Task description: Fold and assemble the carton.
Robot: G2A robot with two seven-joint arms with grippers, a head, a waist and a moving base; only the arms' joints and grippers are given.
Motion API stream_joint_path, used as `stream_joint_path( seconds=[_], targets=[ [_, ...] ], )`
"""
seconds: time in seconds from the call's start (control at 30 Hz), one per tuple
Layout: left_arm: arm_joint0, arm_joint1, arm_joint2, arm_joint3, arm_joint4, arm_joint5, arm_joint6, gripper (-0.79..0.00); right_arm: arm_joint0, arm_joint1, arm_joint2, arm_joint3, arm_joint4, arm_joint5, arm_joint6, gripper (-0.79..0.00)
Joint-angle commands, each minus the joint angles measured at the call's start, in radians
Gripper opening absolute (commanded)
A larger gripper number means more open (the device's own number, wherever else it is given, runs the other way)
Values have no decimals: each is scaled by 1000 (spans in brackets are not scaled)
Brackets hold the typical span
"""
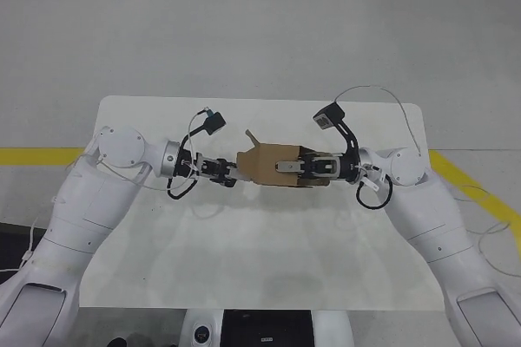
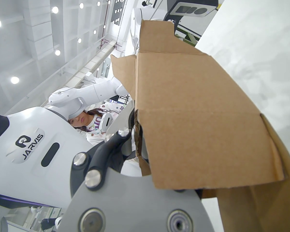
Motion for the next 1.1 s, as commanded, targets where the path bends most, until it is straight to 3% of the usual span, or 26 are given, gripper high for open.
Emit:
stream_joint_path(
  seconds=[0.0,1.07],
  targets=[
    [1,0,2,-2,-2,-1,-2,0,3,-3,-6,-1,0,1,3,-785],
    [-2,1,11,1,7,-4,-9,0,35,-32,-29,39,11,12,46,-785]
  ],
)
